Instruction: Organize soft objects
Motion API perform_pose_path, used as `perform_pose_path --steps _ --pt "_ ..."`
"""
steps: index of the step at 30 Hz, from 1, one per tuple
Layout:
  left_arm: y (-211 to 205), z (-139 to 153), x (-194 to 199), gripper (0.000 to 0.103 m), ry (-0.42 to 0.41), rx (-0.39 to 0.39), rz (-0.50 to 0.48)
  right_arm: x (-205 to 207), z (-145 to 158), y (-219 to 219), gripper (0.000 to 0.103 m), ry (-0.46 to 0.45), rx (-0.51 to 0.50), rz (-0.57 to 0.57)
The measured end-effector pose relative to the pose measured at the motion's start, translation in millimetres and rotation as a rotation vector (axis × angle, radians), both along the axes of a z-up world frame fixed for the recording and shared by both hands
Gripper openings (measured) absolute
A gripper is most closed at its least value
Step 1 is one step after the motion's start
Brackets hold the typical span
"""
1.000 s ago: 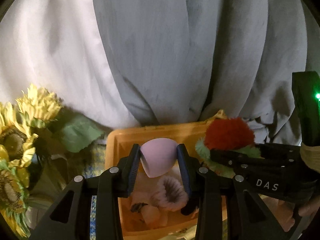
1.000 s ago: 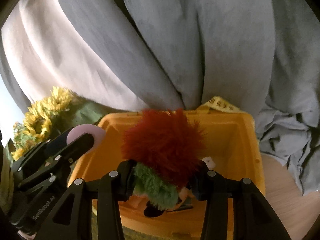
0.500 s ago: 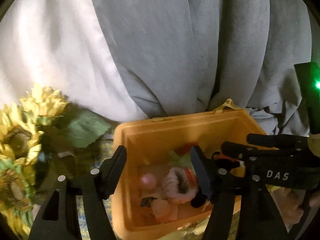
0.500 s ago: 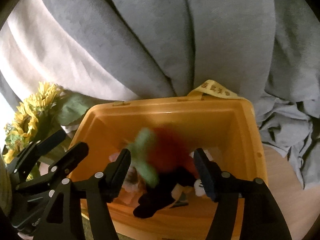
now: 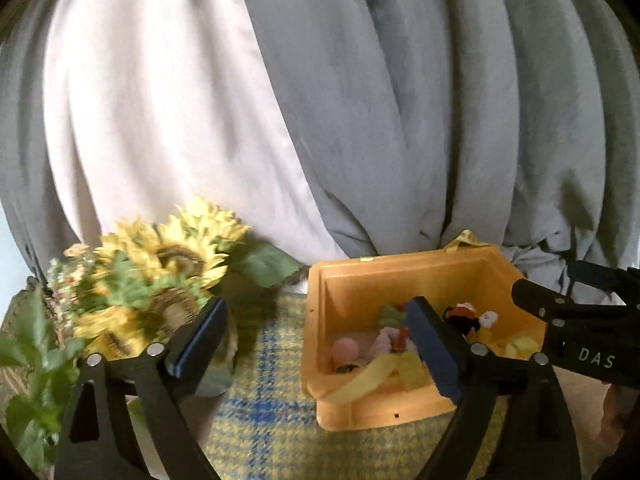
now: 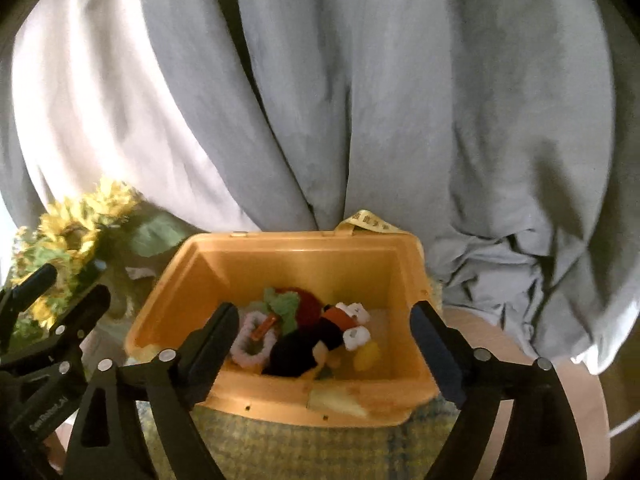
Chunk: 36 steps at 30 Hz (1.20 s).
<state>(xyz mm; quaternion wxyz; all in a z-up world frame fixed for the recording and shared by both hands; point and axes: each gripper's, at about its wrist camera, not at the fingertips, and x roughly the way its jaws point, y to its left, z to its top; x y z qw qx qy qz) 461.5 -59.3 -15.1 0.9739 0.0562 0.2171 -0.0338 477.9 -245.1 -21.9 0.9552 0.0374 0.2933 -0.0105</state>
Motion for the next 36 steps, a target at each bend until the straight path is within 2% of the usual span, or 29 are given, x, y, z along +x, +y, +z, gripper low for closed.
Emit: perform_pose_path --steps 6,12,19,27,36 --pt "11.9 10.2 -52.7 0.100 -0.046 -0.002 -0.020 -60.7 15.4 10.0 0.096 -0.097 -0.029 -0.039" --pt "25.5 9.7 -99.3 0.103 -0.084 0.009 -0.040 -114.3 16.0 21.3 0.096 -0.128 -0.016 -0.071" --pt "40.4 8.8 -139.5 0.103 -0.098 -0.004 -0.070 -169.2 12.6 38.0 0.096 -0.155 -0.066 -0.135" --pt "48.2 17.4 -192.2 0.103 -0.138 -0.031 -0.086 -223.5 22.9 48.2 0.096 -0.193 -0.058 -0.142" --pt "46.7 25.4 -258.1 0.103 -0.180 -0.016 -0.072 -283.5 33.4 49.5 0.096 -0.241 -0.051 -0.109"
